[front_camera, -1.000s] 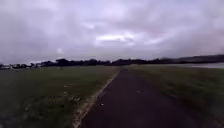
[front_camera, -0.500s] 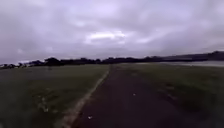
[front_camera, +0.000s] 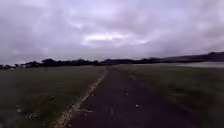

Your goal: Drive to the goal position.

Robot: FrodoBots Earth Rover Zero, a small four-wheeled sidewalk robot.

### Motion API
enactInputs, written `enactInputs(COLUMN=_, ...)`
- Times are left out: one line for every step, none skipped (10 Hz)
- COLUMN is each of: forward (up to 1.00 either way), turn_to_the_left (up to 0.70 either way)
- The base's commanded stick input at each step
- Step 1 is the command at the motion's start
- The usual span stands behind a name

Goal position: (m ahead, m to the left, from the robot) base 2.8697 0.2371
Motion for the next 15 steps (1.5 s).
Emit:
enactInputs(forward=0.85, turn_to_the_left=0.00)
enactInputs(forward=0.85, turn_to_the_left=0.00)
enactInputs(forward=0.85, turn_to_the_left=0.00)
enactInputs(forward=0.85, turn_to_the_left=0.00)
enactInputs(forward=0.85, turn_to_the_left=0.00)
enactInputs(forward=0.85, turn_to_the_left=0.00)
enactInputs(forward=0.85, turn_to_the_left=0.00)
enactInputs(forward=0.85, turn_to_the_left=0.00)
enactInputs(forward=0.85, turn_to_the_left=0.00)
enactInputs(forward=0.85, turn_to_the_left=0.00)
enactInputs(forward=0.85, turn_to_the_left=0.00)
enactInputs(forward=0.85, turn_to_the_left=0.00)
enactInputs(forward=0.85, turn_to_the_left=0.00)
enactInputs(forward=0.85, turn_to_the_left=0.00)
enactInputs(forward=0.85, turn_to_the_left=0.00)
